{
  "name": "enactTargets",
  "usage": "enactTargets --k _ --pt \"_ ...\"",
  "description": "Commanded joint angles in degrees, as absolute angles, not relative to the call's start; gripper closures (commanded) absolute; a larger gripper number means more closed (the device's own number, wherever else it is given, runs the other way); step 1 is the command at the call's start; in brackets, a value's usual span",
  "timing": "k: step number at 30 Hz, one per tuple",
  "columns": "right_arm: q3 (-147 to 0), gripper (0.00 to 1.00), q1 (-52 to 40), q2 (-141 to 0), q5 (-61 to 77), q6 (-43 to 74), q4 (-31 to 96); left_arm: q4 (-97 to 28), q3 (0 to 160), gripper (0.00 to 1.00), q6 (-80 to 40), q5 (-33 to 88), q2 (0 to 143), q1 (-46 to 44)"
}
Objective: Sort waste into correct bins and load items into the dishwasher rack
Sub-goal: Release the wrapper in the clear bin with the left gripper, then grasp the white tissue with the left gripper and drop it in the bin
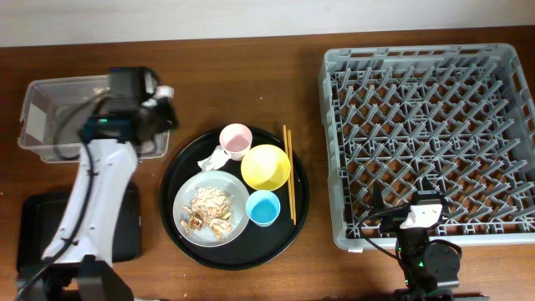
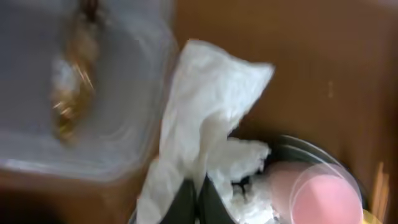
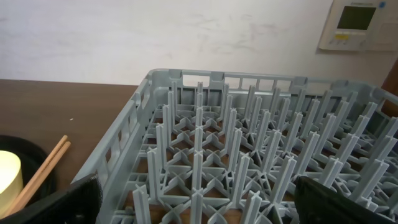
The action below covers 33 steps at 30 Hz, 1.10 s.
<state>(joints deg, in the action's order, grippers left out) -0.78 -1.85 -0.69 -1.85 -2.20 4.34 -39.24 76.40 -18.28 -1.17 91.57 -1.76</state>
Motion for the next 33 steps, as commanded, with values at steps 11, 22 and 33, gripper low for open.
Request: enactTargets --k 11,22,33 --pt "-0.32 0.01 -1.48 -0.25 -2.11 -2.57 4.56 -28.27 77.19 0.02 -22.24 -1.04 92.12 11.51" --pt "-0.32 0.01 -1.48 -0.25 -2.11 -2.57 4.56 -44.51 65.8 0.42 -10.79 9.58 90.41 -4.14" --pt "-0.32 0.01 -1.48 -0.25 -2.11 -2.57 4.56 -26.06 54.26 0.14 10.22 14.2 94.91 -5.5"
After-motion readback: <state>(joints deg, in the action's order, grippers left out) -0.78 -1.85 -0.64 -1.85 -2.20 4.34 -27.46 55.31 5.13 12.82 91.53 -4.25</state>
